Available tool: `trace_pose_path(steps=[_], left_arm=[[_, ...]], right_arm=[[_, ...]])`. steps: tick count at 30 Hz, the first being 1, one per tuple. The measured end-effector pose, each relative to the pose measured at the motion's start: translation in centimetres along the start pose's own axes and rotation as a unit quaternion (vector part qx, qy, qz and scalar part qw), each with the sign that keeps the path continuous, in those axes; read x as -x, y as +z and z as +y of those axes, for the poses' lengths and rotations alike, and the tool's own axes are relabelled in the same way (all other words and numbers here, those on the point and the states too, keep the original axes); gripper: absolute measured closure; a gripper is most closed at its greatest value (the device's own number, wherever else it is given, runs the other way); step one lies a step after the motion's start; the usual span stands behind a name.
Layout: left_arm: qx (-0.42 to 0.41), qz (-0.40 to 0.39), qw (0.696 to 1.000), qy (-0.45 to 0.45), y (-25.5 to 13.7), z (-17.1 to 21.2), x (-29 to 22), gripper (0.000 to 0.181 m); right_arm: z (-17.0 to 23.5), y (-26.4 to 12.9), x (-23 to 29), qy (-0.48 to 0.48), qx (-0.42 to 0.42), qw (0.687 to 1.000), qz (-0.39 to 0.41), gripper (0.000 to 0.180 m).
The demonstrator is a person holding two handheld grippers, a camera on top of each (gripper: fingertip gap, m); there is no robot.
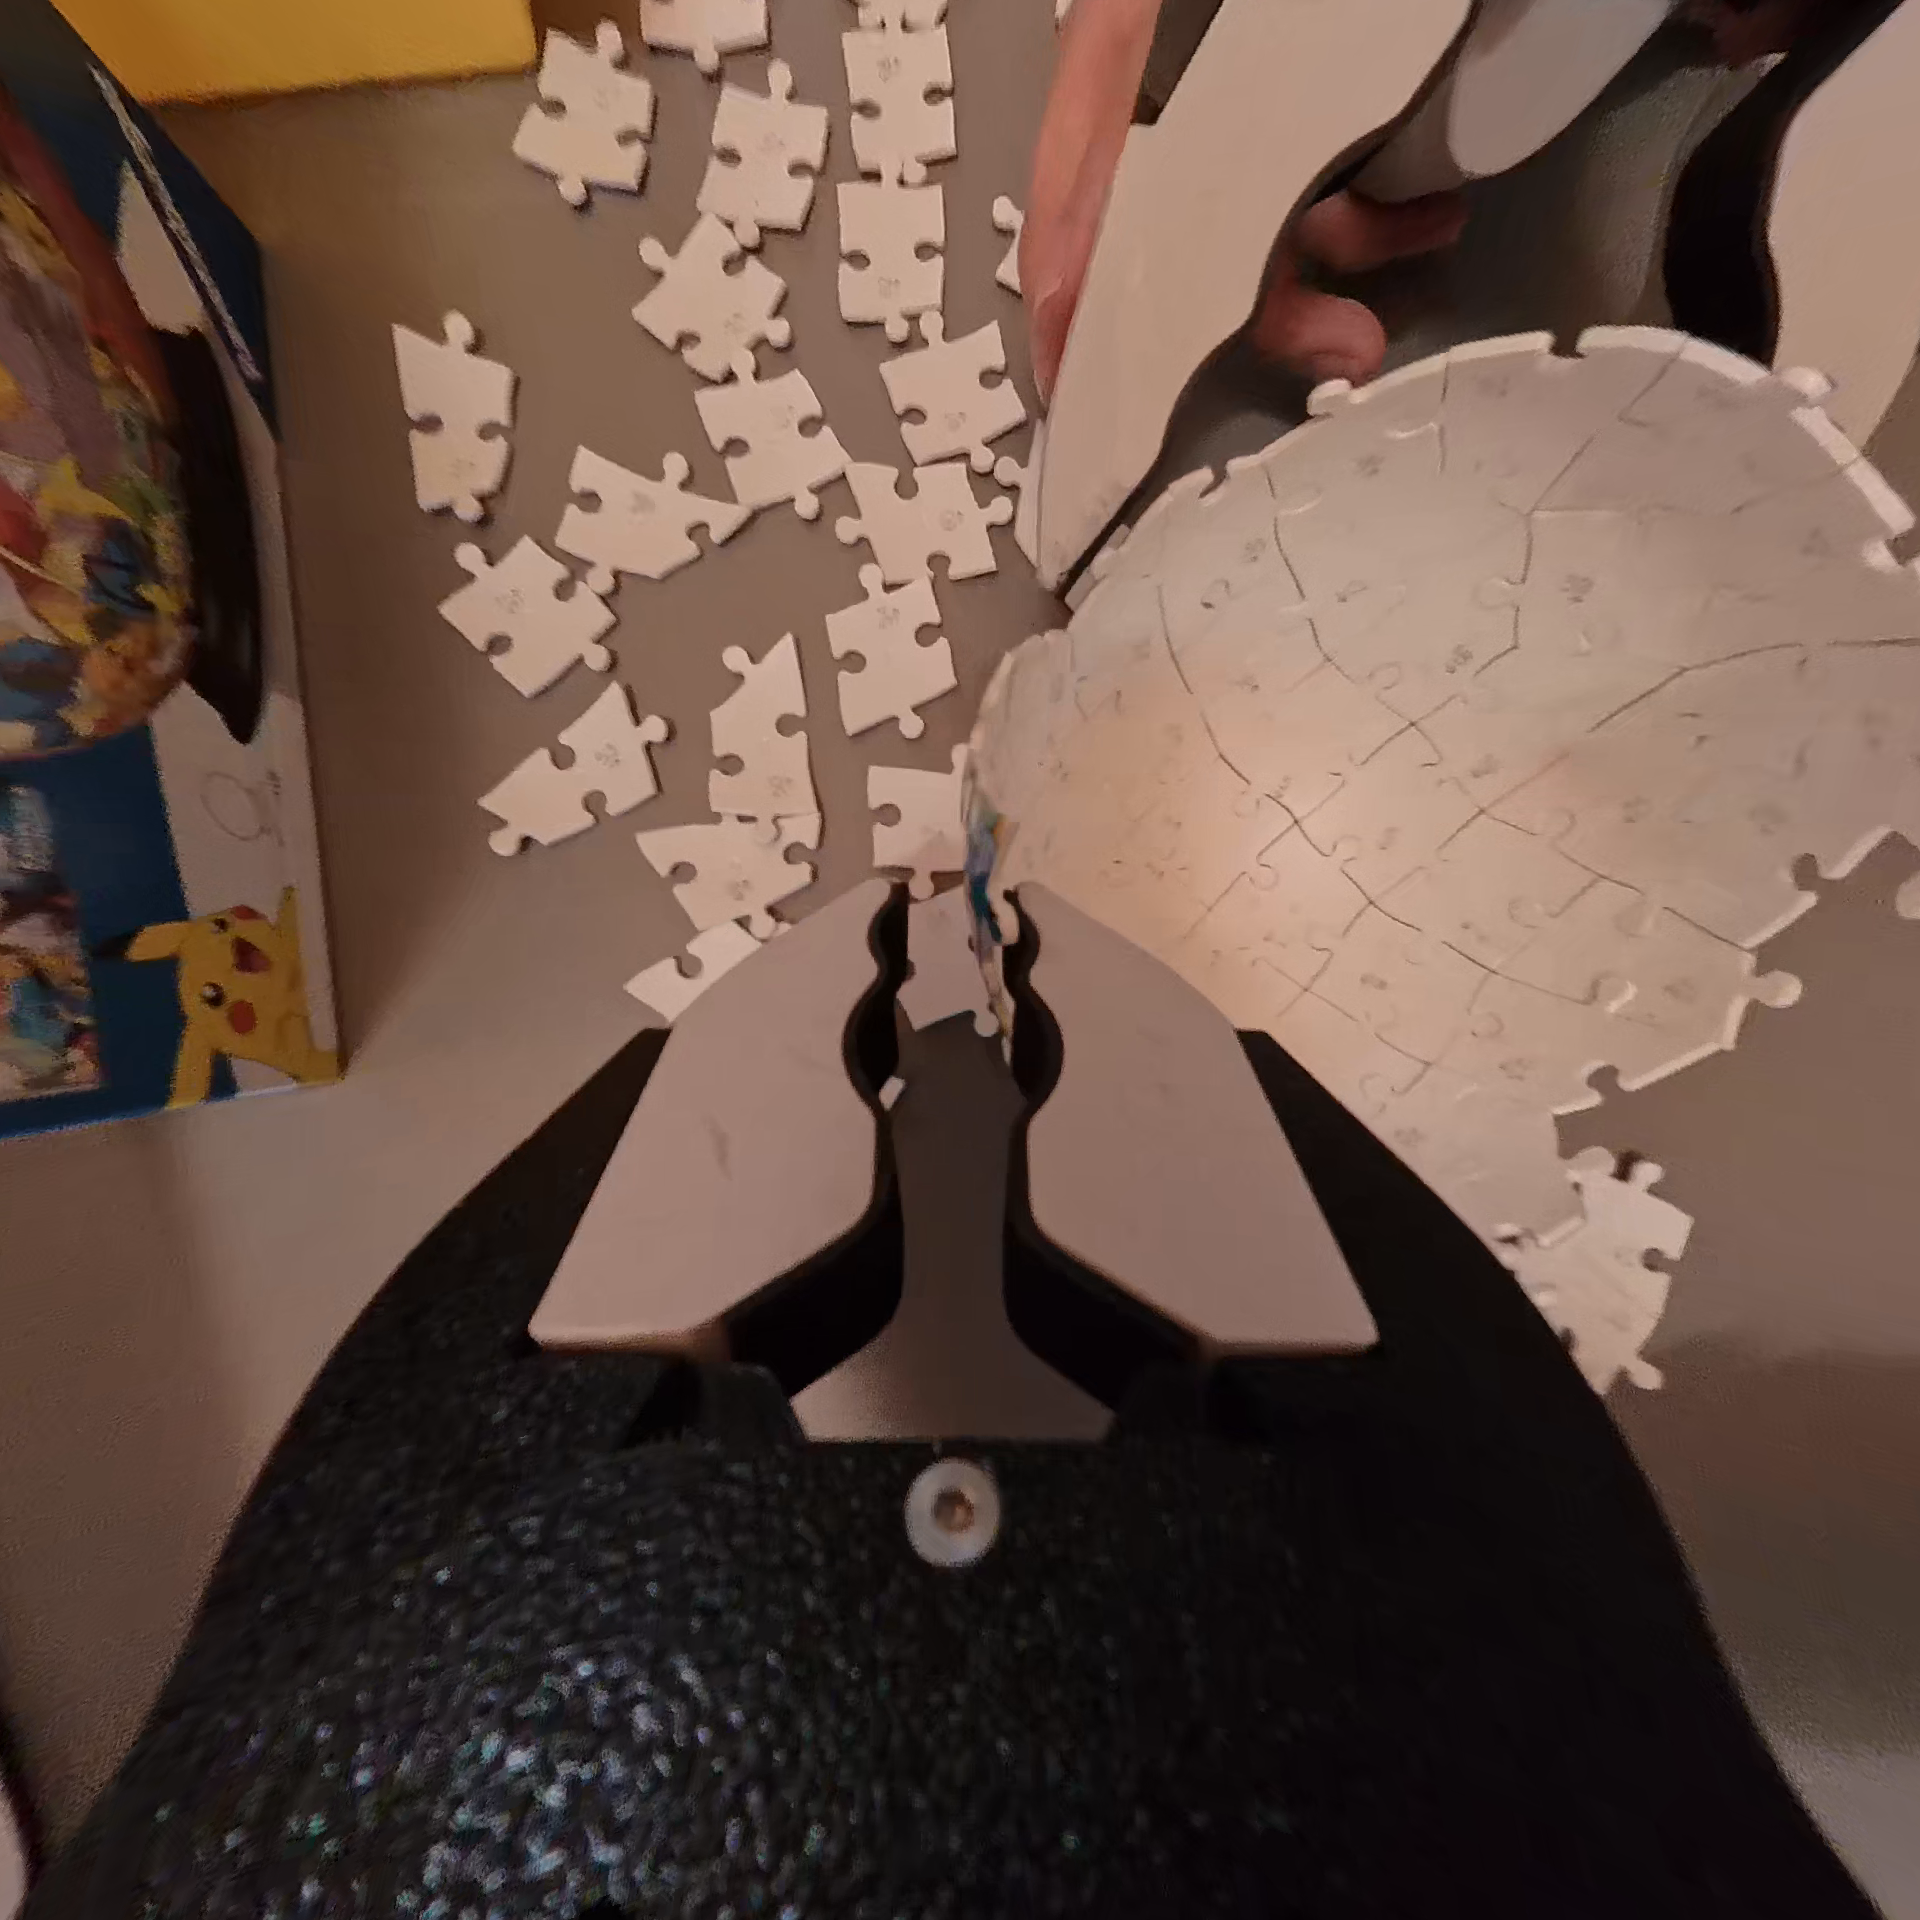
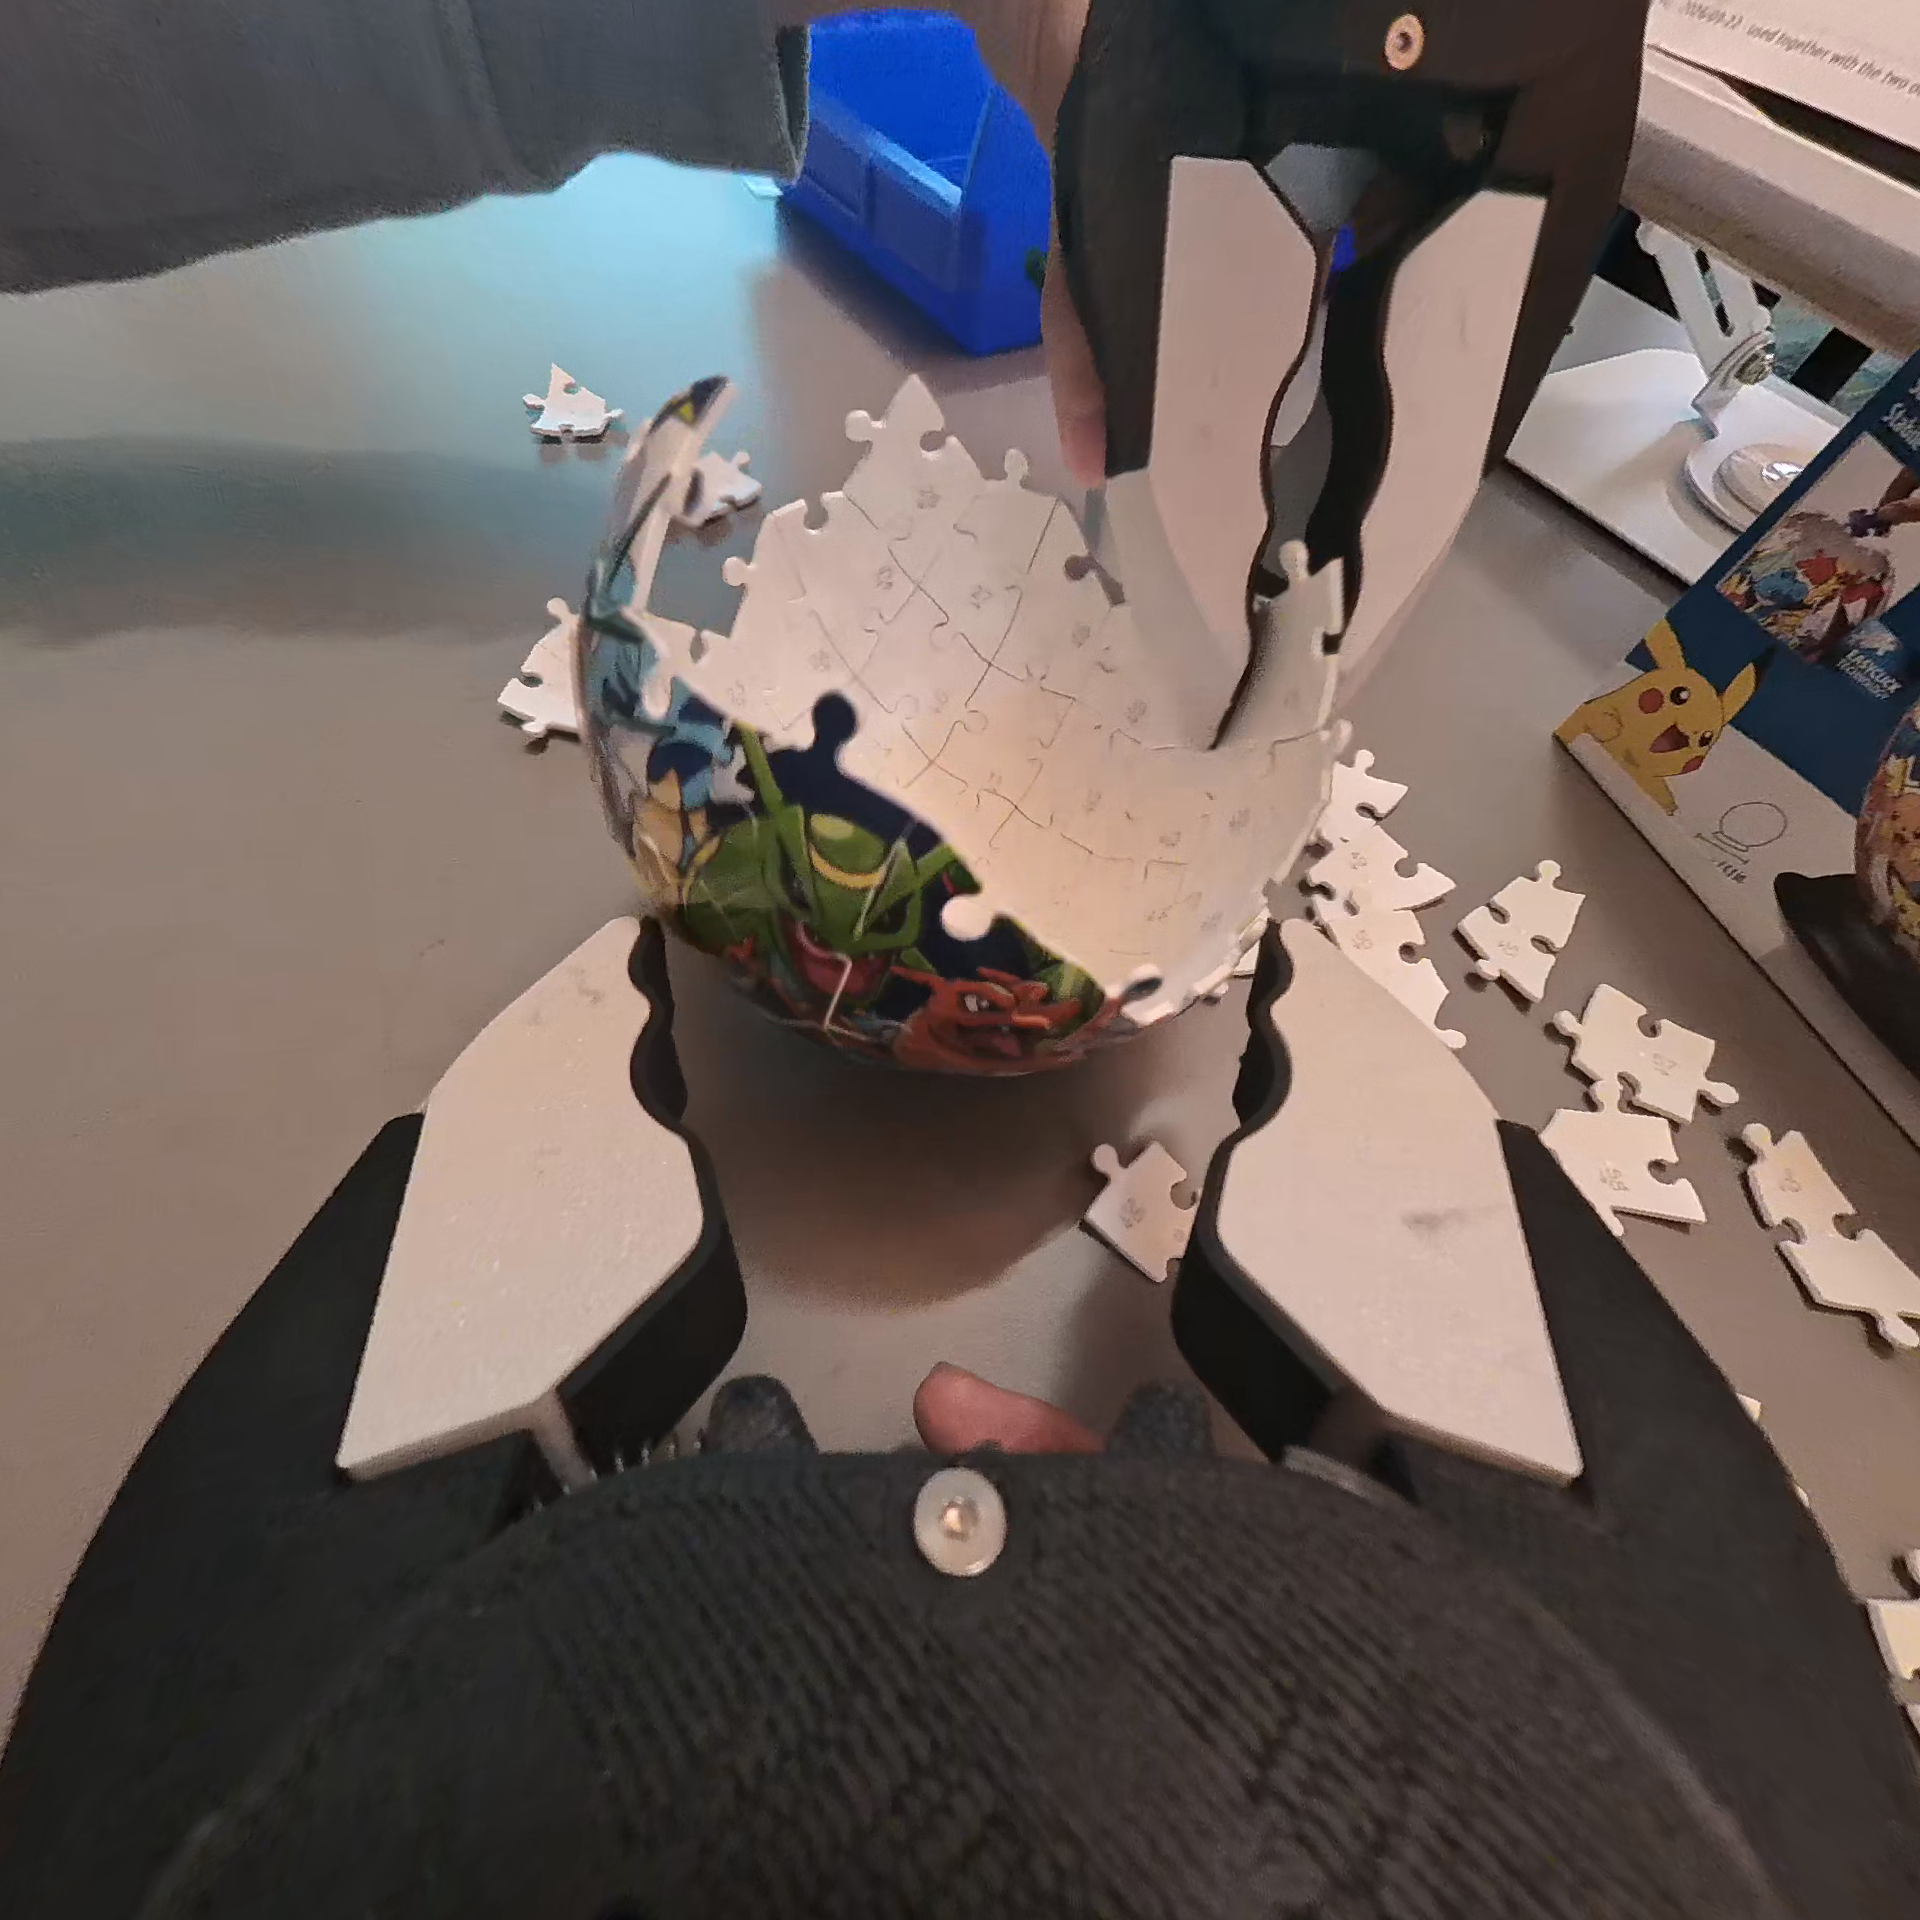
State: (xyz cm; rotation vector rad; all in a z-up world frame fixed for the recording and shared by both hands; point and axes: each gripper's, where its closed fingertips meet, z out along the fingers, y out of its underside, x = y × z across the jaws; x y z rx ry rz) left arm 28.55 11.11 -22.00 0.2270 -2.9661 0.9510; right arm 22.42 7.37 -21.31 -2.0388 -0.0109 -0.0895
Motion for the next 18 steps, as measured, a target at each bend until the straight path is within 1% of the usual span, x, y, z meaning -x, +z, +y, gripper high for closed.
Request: trace_pose_path(steps=[2, 6, 9, 13, 18], left_arm=[[0.026, 0.021, 0.999, -0.030, 0.0, 0.4, -0.3, 0.168], [0.091, 0.060, 0.990, -0.093, -0.2, 1.1, -1.2, 0.169], [0.137, 0.082, 0.980, -0.116, -0.5, 1.4, -2.0, 0.170], [0.186, 0.079, 0.970, -0.133, -0.9, 1.8, -2.0, 0.173], [0.220, 0.069, 0.963, -0.137, -0.9, 2.0, -1.9, 0.176]], right_arm=[[0.1, 0.1, 0.1, -0.005, 0.003, 1.000, -0.001, 0.074], [0.3, 0.2, 0.6, -0.024, 0.012, 1.000, -0.003, 0.074], [0.4, 0.3, 0.8, -0.037, 0.017, 0.999, -0.001, 0.075], [0.4, 0.3, 0.7, -0.038, 0.018, 0.999, 0.003, 0.075], [-0.2, 0.2, 0.9, -0.025, 0.000, 1.000, 0.000, 0.079]])
